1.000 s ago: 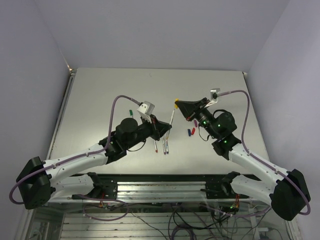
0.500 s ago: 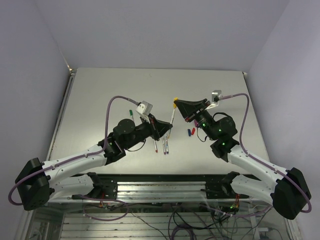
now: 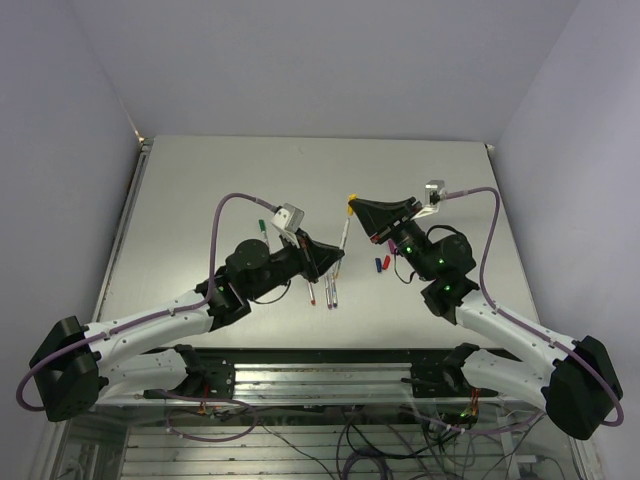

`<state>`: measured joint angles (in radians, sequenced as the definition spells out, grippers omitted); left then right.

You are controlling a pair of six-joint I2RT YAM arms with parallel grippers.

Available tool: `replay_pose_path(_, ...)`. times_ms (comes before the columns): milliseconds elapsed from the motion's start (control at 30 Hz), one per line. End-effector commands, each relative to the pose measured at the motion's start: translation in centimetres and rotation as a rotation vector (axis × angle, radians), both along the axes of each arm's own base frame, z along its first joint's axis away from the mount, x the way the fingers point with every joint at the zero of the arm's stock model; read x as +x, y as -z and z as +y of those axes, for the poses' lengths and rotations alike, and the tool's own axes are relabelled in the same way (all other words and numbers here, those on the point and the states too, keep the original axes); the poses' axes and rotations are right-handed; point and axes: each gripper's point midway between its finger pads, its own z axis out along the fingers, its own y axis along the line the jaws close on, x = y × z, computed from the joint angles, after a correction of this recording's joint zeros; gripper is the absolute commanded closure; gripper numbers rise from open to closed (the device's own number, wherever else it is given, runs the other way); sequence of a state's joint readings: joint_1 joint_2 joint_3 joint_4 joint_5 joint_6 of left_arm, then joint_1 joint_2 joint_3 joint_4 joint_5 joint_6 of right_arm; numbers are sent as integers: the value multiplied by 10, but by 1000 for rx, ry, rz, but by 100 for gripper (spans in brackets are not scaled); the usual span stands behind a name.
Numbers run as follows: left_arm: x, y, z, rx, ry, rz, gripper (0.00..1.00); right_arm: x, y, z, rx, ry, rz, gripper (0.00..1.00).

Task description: Insert the pens into the pen caps

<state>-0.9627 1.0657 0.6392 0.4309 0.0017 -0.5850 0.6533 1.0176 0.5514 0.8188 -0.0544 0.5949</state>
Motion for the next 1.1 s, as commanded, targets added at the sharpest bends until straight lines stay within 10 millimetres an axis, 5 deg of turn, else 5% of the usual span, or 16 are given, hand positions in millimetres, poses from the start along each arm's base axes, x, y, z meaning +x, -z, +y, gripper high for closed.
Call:
replay_pose_path(0,0,-13,1,-46,-4,-25,93,-8,-16,0,49,-23,-32,100)
replay_pose_path(1067,9,-28,16,-100,-91,-69,93,-20,10,20,25,-139,52,100)
